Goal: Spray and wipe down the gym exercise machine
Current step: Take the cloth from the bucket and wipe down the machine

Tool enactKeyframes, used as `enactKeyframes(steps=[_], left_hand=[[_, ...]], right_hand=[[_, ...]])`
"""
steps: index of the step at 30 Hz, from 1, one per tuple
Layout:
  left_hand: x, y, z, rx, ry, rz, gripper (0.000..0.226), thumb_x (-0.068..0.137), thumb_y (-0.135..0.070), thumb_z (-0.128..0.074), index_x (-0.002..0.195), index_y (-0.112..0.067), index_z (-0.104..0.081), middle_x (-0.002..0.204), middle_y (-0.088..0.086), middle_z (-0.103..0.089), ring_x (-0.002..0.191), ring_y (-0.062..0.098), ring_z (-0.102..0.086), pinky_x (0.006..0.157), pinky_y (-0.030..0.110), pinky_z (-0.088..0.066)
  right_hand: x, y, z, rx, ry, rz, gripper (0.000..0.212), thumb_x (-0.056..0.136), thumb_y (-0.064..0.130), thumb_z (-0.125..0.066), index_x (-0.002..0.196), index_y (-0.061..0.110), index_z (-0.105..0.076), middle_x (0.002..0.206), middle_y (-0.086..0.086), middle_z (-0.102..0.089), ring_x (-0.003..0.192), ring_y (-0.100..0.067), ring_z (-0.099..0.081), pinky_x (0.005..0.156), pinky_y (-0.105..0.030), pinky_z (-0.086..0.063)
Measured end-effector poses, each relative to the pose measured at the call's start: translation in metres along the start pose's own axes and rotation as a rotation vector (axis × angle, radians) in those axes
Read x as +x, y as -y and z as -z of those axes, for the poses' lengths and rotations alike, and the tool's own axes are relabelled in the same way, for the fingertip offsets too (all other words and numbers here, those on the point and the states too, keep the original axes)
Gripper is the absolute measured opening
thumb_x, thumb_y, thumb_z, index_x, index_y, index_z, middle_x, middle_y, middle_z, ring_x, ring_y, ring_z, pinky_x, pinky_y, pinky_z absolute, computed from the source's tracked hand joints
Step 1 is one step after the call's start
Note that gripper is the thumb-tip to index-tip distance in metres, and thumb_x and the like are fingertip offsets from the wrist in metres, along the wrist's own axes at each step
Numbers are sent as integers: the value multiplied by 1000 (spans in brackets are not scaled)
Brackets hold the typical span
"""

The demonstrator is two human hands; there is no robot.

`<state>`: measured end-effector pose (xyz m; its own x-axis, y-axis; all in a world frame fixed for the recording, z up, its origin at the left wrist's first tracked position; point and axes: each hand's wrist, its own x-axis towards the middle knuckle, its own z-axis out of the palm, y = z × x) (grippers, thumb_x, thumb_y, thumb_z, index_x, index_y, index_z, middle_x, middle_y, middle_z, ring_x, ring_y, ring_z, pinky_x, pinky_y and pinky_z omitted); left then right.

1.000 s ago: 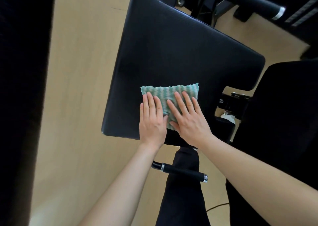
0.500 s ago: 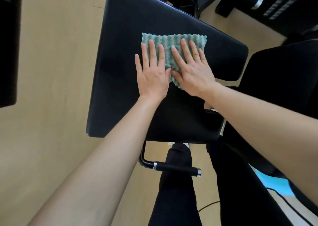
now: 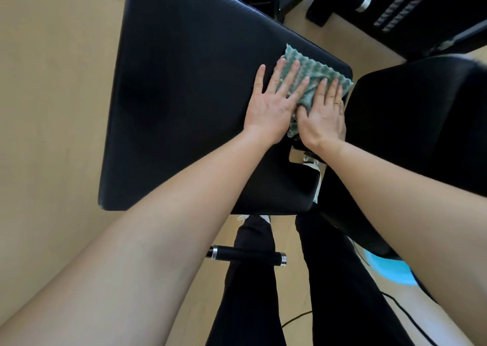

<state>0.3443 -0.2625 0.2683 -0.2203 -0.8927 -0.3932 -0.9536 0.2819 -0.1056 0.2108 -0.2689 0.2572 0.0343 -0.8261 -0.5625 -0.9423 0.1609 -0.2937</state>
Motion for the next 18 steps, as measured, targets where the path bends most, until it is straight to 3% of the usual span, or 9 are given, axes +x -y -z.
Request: enactKeyframes(steps=[3,7,14,18], left_hand=[[-2,0,3,22,-7,-11,88,101,-50,-51,165,-26,6,173,9,12,159,34,12,126,61,1],[-24,13,4,22,-51,51,81,103,-48,-46,165,-22,-1,174,6,6,160,29,6,127,59,1],[-101,81,-5,-94,-213,443,57,109,-30,-39,163,-21,-24,173,6,-14,160,28,-11,127,59,-9],[-148,120,-8,-150,-218,703,56,109,-32,-33,164,-22,-23,173,5,-14,159,28,-13,127,57,-11]], right_hand=[[-6,10,-4,53,1,-71,77,105,43,-32,163,11,7,171,-13,13,158,-27,12,129,-44,3],[-23,17,-10,-17,19,116,77,106,53,-28,163,18,9,171,-10,17,158,-28,16,128,-47,6],[-39,101,-19,-66,48,524,72,106,56,-28,165,27,1,171,-8,16,157,-31,18,127,-52,7],[-53,156,-29,-129,59,751,67,106,56,-29,165,32,-6,173,-6,8,157,-36,14,126,-59,4]])
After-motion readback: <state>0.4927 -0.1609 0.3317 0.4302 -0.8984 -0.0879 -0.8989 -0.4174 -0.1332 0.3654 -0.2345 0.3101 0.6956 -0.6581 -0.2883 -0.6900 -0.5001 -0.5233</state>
